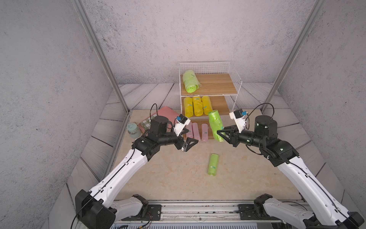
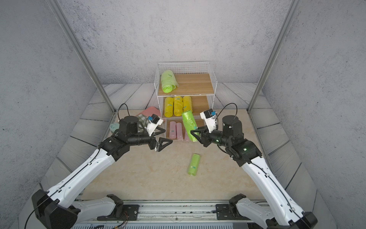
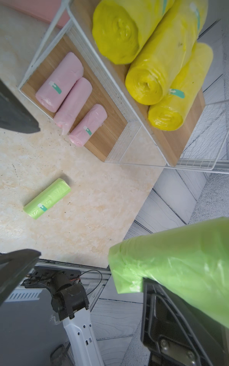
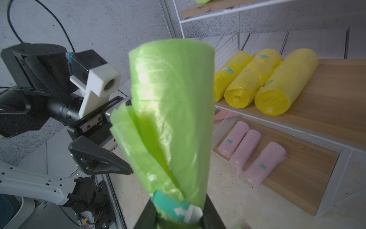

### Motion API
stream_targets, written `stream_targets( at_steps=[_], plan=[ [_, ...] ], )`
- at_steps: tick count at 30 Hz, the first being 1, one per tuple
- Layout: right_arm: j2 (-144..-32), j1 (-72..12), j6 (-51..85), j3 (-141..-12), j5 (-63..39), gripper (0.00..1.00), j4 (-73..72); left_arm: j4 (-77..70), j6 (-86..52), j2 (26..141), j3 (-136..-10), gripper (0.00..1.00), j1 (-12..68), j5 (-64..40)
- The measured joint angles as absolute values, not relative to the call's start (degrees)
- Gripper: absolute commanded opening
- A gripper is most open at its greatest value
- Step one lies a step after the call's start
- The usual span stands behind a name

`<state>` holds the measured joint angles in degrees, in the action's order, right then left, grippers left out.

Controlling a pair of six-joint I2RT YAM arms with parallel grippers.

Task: Sort the rolls of trash bags by color and place them on the shelf
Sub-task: Place the roll of trash bags on the shelf.

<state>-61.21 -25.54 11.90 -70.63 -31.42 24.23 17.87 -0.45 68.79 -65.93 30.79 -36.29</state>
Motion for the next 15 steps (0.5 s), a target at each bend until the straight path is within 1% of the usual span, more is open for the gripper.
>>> stream_targets(
  at_steps=[15],
  plan=[
    [-78.61,-24.58,15.51,-92.92,-30.65,0.00,22.70,19.51,-2.90,70.35,-70.78,0.97,28.38,-35.44]
  ],
)
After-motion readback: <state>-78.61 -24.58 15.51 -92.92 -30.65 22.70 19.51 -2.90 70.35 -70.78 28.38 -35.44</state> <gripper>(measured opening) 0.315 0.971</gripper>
